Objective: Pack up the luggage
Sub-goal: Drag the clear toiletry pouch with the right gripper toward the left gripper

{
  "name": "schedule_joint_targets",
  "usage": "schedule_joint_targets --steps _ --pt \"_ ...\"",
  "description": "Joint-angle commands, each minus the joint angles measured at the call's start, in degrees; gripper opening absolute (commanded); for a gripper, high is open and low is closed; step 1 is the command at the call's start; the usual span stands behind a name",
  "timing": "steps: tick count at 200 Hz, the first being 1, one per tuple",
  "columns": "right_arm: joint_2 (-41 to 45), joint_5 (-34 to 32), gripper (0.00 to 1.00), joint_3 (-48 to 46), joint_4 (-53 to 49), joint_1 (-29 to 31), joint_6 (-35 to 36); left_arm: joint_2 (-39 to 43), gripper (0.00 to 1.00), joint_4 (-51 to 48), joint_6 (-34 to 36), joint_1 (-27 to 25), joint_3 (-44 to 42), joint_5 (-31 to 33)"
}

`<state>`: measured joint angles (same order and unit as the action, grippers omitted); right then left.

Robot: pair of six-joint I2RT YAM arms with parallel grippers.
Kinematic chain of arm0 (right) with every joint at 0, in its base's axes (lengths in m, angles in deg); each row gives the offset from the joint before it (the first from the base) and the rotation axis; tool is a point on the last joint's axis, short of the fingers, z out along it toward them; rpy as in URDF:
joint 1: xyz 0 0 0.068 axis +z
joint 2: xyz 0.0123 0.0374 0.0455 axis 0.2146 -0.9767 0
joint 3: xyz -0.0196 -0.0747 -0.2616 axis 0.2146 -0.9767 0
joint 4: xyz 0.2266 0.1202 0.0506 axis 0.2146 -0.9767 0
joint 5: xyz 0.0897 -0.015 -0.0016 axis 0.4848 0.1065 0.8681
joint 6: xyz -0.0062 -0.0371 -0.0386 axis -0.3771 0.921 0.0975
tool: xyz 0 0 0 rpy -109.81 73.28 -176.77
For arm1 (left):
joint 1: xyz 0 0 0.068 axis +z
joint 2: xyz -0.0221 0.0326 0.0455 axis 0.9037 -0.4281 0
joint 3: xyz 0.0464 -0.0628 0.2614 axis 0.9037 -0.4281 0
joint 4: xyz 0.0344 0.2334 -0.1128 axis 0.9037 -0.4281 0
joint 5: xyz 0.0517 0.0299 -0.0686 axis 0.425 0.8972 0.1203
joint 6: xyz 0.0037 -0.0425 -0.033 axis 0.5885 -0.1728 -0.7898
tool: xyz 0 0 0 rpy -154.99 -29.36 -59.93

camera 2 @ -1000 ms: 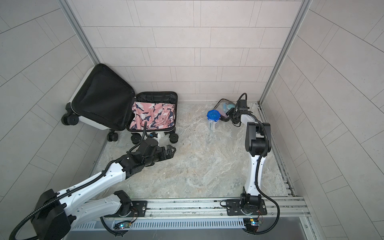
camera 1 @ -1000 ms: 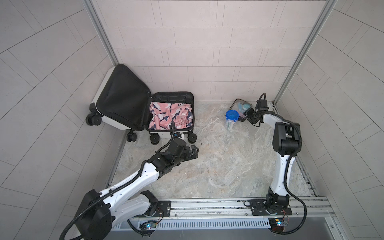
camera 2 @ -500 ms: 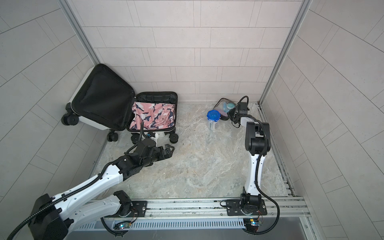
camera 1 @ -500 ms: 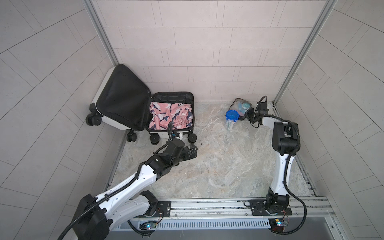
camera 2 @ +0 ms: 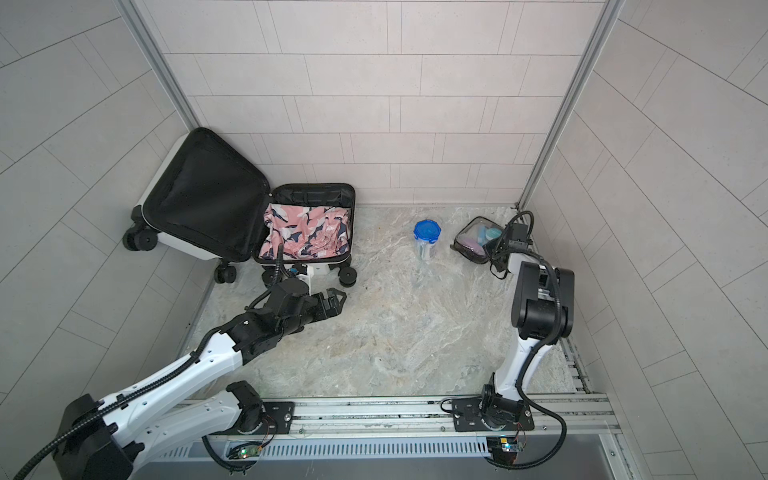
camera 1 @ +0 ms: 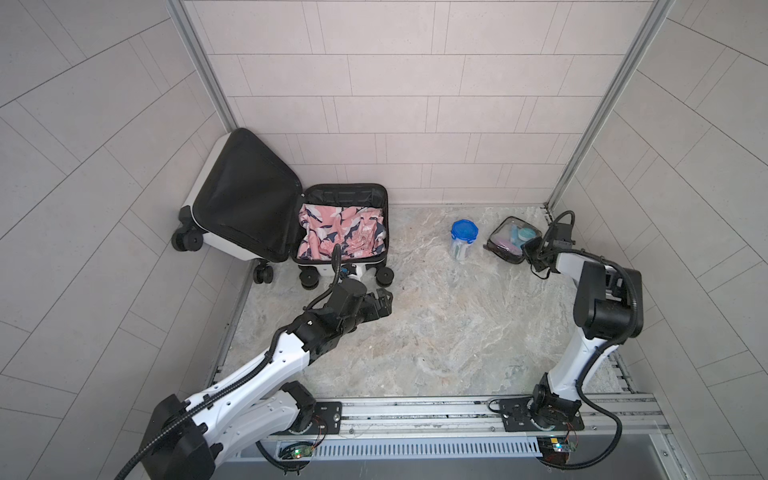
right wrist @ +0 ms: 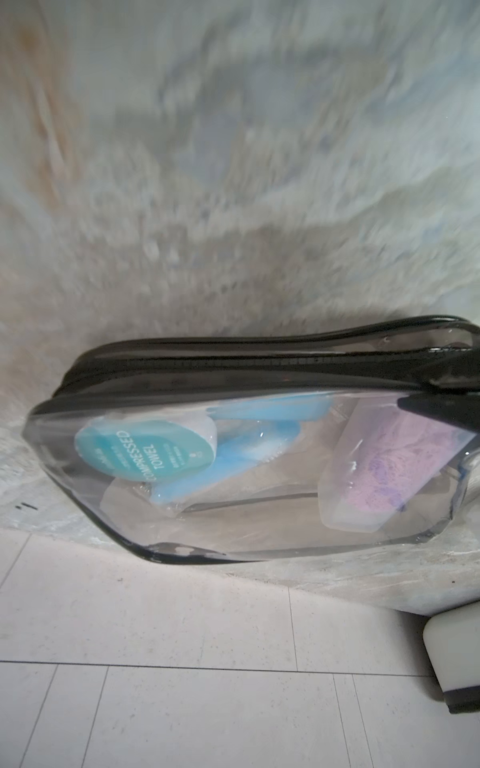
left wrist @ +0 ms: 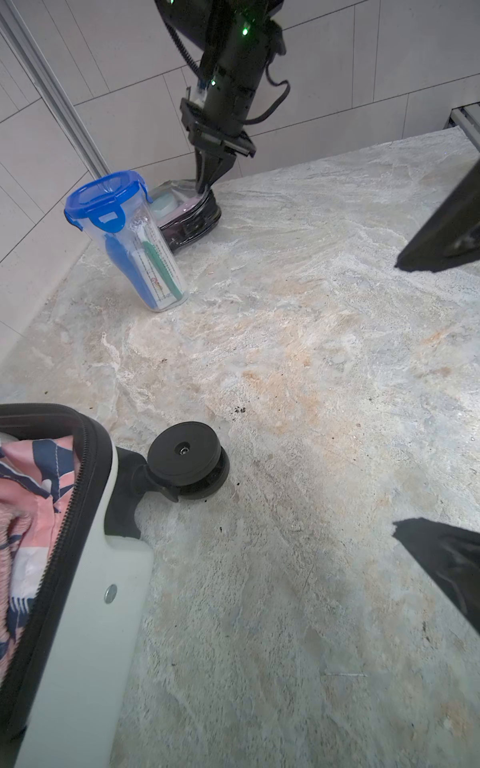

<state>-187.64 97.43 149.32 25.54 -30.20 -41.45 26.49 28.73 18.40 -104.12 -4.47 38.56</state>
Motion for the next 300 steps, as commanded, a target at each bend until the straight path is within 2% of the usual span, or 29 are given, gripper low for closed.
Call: schedule_joint_targets --steps 1,56,109,143,174,222,227,245,254,266,300 --pt "7.15 -2.93 0.00 -5.00 -7.02 0.01 3.61 0.77 0.97 -0.57 0.53 -0.19 1.32 0.85" --pt "23.58 -1.41 0.00 -22.49 -8.78 -0.01 3.17 1.48 0.94 -0.85 -0.23 -0.33 1.33 -0.57" --pt "42.28 -0.57 0.00 -33.27 -16.64 2.91 2.19 0.27 0.93 -1.34 -0.74 -0.40 1.20 -1.84" --pt "53.44 -1.53 0.00 -39.40 -20.55 9.42 -2.75 -1.62 0.92 -1.25 -1.39 -0.41 1.76 -2.99" --pt "62.29 -5.50 0.00 -44.02 -21.99 18.28 -10.09 -3.51 0.92 -1.16 -1.46 -0.43 2.38 -4.10" --pt "66.31 -11.55 0.00 -47.84 -18.89 32.90 -18.65 -5.10 0.92 -0.38 -1.64 -0.44 2.21 -4.97" --pt "66.08 -11.83 0.05 -47.82 -18.73 34.12 -18.90 -5.16 0.92 -0.37 -1.66 -0.40 2.21 -4.99" --pt "64.92 -13.00 0.37 -46.66 -19.20 37.36 -18.63 -5.16 0.92 -0.11 -1.64 -0.44 1.95 -4.97" --pt "64.28 -13.25 0.46 -46.24 -19.15 38.79 -18.34 -5.17 0.92 -0.05 -1.64 -0.43 1.86 -4.97" --pt "63.74 -13.41 0.52 -45.82 -18.52 40.73 -18.50 -5.17 0.92 -0.04 -1.55 -0.44 1.86 -4.90" --pt "60.23 -15.17 0.60 -44.57 -14.27 47.63 -18.67 -5.21 0.92 0.67 -1.64 -0.43 1.33 -4.79"
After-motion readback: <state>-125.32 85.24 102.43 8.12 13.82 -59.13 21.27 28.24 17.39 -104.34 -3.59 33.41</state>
